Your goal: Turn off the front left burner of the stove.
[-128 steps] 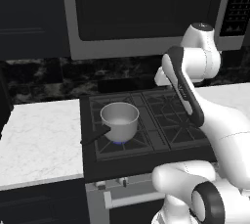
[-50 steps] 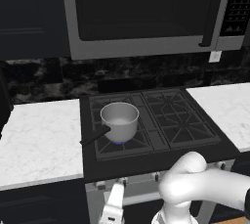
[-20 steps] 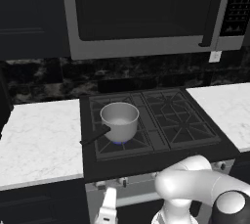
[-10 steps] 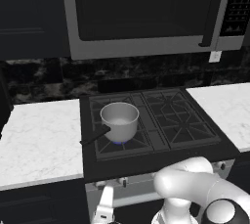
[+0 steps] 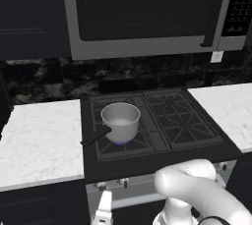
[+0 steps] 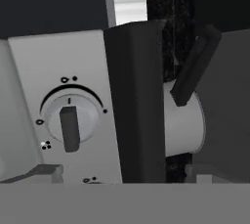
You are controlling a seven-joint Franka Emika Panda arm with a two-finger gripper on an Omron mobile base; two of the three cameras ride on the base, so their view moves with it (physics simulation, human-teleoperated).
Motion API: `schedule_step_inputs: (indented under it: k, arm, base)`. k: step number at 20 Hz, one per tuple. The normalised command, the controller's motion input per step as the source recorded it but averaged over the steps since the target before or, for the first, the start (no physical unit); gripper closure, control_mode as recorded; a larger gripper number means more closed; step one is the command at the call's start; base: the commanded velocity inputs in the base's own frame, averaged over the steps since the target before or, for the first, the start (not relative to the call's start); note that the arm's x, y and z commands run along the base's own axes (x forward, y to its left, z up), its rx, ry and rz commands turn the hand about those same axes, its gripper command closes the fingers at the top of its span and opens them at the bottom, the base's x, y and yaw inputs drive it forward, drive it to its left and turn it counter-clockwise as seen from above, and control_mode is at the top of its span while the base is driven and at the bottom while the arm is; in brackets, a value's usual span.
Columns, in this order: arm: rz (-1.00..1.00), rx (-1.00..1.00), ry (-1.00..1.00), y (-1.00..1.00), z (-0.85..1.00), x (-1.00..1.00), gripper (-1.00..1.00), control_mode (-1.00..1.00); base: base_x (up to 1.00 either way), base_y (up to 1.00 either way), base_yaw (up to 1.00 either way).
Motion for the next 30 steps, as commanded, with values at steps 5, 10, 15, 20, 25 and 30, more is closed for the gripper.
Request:
schedule_step_inputs:
  k: [5, 10, 15, 20, 25, 30]
  arm:
    - [0.0, 0.0, -0.09, 0.13, -0.02, 0.22, -1.0, -1.0]
    - [0.0, 0.0, -0.05, 0.2, -0.13, 0.15, -1.0, -1.0]
    - [0.0, 0.04, -0.02, 0.05, -0.29, 0.03, -1.0, -1.0]
    - [0.0, 0.02, -0.03, 0.0, -0.26, 0.12, -1.0, -1.0]
    - [0.0, 0.01, -0.04, 0.0, -0.09, 0.31, -1.0, -1.0]
    - [0.0, 0.0, -0.01, 0.05, 0.0, 0.23, -1.0, -1.0]
  base:
    - [0.0, 0.0, 0.0]
    - [0.0, 0.0, 0.0]
    - [0.0, 0.0, 0.0]
    - [0.0, 0.0, 0.0]
    - [0.0, 0.0, 0.0]
    - [0.0, 0.0, 0.0]
